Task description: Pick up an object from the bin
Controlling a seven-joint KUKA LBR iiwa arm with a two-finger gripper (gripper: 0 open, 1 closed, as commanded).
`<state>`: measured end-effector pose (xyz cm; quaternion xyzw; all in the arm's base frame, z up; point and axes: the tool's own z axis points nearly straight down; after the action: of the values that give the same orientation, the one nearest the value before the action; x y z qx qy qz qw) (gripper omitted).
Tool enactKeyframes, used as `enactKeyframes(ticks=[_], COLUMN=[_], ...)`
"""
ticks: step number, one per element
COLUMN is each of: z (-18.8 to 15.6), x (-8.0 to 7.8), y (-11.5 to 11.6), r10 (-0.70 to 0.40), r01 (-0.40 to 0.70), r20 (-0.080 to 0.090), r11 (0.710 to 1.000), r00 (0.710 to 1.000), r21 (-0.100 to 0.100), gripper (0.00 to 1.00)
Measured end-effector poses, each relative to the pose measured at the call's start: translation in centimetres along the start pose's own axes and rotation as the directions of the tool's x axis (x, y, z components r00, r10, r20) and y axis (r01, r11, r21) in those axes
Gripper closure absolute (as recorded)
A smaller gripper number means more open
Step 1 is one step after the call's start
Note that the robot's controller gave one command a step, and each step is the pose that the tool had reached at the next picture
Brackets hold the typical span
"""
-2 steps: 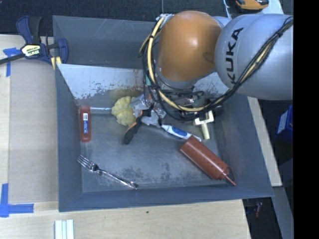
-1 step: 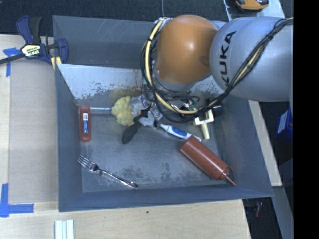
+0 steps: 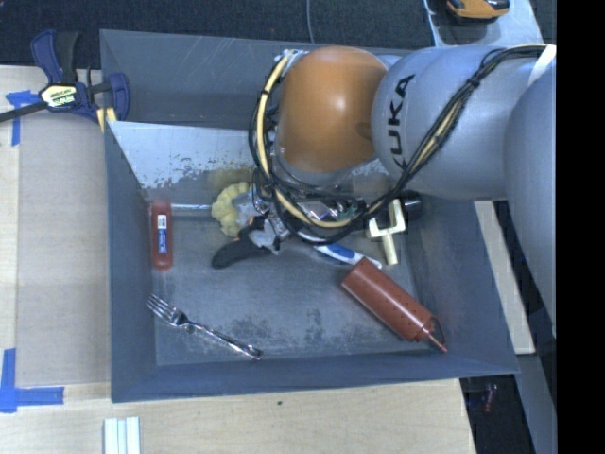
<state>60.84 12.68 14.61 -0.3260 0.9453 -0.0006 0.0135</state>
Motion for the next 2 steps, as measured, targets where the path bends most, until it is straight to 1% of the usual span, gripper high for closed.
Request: enactKeyframes(ticks=[1,2], z=[6.2,7.3], x=[-1.1,-1.0], y=[0.3,-0.9], r10=[-0.327,-0.273], r01=[0.327,0.273], r20=[0.003,0.011], r11=[0.945,0.962], r00=[0.945,0.962], r21=[0.005,0.006], gripper=[1.0,1.0])
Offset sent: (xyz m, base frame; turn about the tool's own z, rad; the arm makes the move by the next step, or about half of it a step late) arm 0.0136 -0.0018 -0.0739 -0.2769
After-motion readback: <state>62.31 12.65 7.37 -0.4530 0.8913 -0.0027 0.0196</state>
